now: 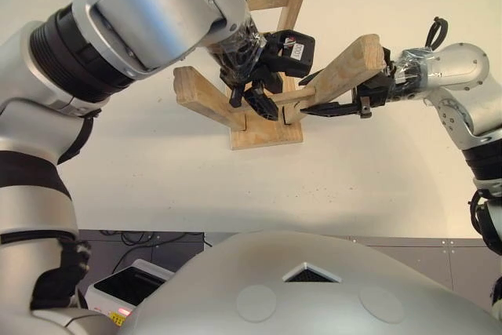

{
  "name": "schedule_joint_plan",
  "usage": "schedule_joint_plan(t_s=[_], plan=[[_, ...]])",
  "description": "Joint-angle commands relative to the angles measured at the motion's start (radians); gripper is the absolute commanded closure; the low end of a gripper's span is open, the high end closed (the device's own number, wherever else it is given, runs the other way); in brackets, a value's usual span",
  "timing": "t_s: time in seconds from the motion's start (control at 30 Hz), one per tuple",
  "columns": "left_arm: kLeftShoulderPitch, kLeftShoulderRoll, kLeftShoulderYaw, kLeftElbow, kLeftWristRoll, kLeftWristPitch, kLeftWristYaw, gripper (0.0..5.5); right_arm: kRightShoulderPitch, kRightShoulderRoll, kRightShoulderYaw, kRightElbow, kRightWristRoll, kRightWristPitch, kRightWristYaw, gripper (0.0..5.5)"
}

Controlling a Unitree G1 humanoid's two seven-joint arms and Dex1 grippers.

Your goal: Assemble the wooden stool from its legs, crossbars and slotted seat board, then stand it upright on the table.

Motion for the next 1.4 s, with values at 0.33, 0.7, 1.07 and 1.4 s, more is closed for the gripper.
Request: schedule_joint_plan(t_s=[0.33,0.7,1.07,1.4], plan=[[0.104,-0.010,-0.103,0.098,0.266,-0.291,-0.005,4.51,0.104,-0.014,0.164,0.035,-0.198,0.335,-0.101,3.47],[0.300,-0.090,-0.090,0.044,0.277,-0.210,0.055,4.98,0.110,0.129,0.361,0.108,-0.318,0.559,-0.300,3.47],[0.384,-0.135,-0.012,0.067,0.273,-0.142,0.077,5.07,0.162,0.231,0.301,0.317,-0.253,0.417,-0.241,3.47],[0.271,-0.117,0.128,0.127,0.293,-0.160,0.020,3.32,0.208,0.116,-0.116,-0.112,-0.013,0.569,-0.302,1.59]])
